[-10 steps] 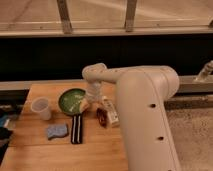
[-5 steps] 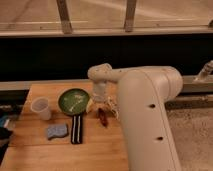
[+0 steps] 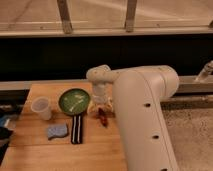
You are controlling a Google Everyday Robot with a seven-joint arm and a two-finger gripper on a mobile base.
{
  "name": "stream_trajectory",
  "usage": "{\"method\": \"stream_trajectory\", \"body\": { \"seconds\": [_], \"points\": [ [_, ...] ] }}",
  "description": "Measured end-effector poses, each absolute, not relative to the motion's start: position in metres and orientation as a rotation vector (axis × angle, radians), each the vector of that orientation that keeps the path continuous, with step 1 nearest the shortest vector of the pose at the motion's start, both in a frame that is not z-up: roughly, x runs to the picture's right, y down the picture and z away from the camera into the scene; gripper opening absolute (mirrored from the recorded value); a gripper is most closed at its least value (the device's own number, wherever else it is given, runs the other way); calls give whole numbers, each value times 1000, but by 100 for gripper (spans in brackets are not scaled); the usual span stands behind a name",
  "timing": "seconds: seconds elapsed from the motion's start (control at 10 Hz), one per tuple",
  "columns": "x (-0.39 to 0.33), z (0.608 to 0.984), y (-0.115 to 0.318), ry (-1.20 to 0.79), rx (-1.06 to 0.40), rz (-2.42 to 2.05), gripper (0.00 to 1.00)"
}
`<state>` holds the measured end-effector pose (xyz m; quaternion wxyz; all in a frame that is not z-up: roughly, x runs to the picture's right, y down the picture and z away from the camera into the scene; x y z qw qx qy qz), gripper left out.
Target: Place the pepper on the white sponge
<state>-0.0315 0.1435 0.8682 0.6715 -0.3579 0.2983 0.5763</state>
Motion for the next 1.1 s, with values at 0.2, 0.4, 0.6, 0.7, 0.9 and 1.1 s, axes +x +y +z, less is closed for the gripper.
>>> {"method": "stream_trajectory", "body": {
  "seconds": [0.2,0.4,0.6,0.7,0.9,1.1],
  "points": [
    [-30,868,143,672,-806,1300,80],
    [-31,868,142,668,-802,1302,80],
    [-23,874,139,686,-811,1342,80],
    [-16,877,142,699,-823,1357,80],
    [-7,880,156,710,-840,1362,80],
    [-5,882,163,705,-842,1362,80]
  ]
}}
